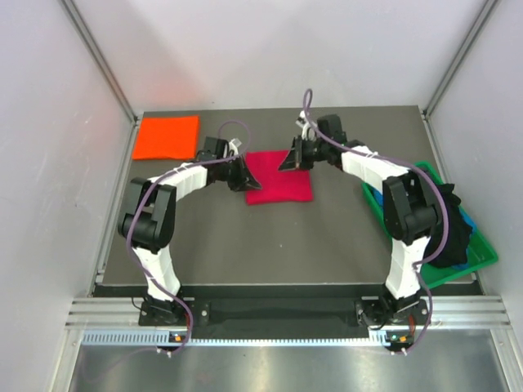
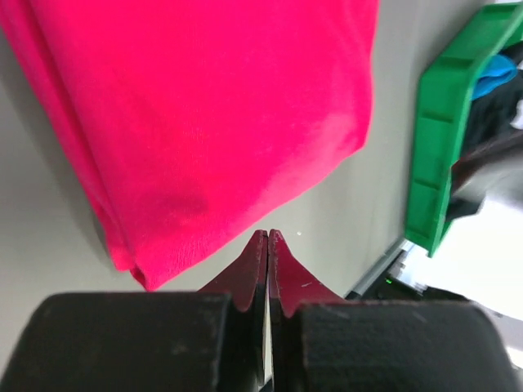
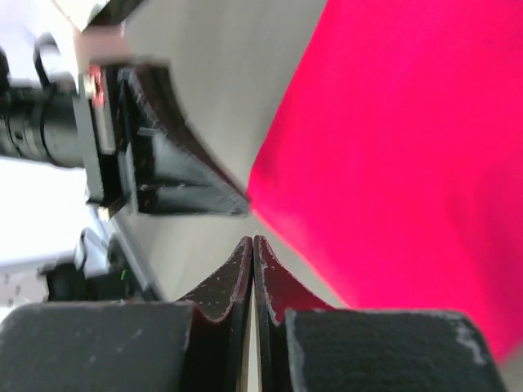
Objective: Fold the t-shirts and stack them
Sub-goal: Fold the tshirt
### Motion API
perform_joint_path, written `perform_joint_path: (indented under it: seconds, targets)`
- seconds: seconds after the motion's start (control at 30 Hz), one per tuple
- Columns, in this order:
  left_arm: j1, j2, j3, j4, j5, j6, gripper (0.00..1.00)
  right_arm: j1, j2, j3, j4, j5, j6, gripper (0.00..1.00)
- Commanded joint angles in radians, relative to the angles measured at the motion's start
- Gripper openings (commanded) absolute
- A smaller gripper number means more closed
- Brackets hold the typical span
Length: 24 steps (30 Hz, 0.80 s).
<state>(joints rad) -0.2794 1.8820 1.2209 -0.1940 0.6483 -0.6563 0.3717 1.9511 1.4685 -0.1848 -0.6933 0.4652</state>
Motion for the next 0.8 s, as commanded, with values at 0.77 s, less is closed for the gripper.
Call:
perform_joint_path:
  seconds: [0.77]
  targets:
    - [-0.056,-0.051,0.035,-0.010,-0.274,-0.016,0.00,-0.033,0.097,-0.047,-0.012,-0.057,-0.099,0.06]
